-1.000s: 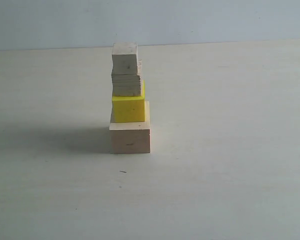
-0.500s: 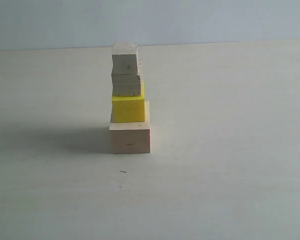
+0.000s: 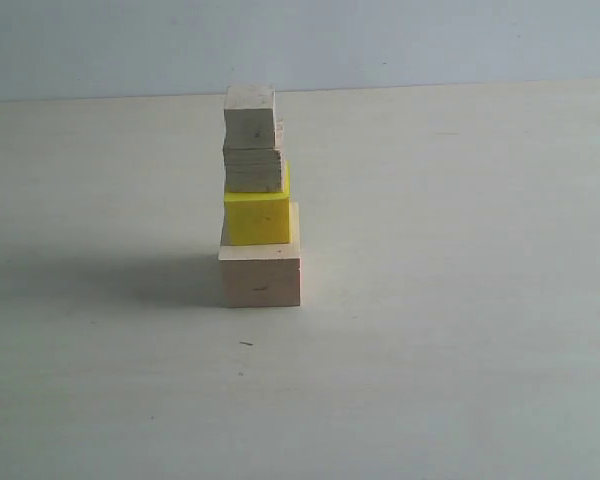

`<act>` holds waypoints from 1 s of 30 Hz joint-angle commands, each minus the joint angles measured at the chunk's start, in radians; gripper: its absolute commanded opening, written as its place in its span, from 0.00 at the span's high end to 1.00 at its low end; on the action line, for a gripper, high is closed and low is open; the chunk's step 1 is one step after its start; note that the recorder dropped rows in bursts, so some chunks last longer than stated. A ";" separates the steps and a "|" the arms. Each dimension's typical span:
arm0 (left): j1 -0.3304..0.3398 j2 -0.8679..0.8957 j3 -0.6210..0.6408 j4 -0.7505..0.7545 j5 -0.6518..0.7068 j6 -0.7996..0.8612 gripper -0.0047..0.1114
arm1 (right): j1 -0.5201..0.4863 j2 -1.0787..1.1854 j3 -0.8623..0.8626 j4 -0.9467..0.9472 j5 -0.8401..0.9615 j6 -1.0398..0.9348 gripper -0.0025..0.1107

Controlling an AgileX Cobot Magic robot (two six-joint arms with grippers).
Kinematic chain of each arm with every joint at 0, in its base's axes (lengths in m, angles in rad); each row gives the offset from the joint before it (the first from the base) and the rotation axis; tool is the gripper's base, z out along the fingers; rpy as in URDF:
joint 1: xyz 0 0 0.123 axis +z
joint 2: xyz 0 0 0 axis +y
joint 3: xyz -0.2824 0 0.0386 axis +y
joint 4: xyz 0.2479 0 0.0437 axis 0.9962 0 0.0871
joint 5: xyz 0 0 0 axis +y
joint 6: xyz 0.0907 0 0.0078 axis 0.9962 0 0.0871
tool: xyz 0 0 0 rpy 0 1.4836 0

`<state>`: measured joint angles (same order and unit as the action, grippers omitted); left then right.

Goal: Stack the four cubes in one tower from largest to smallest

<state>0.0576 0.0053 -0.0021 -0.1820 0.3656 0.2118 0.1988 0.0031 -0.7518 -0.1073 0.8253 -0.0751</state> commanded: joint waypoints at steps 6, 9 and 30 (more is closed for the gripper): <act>0.002 -0.005 0.002 -0.006 -0.004 0.001 0.96 | -0.079 -0.003 -0.008 0.004 -0.021 0.035 0.98; 0.002 -0.005 0.002 -0.006 -0.004 0.001 0.96 | -0.125 -0.003 0.019 0.026 -0.102 0.061 0.98; 0.002 -0.005 0.002 -0.006 -0.004 0.001 0.96 | -0.207 -0.003 0.689 0.143 -0.590 0.161 0.98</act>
<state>0.0576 0.0053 -0.0021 -0.1820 0.3656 0.2118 -0.0033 0.0049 -0.1018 0.0317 0.2559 0.0519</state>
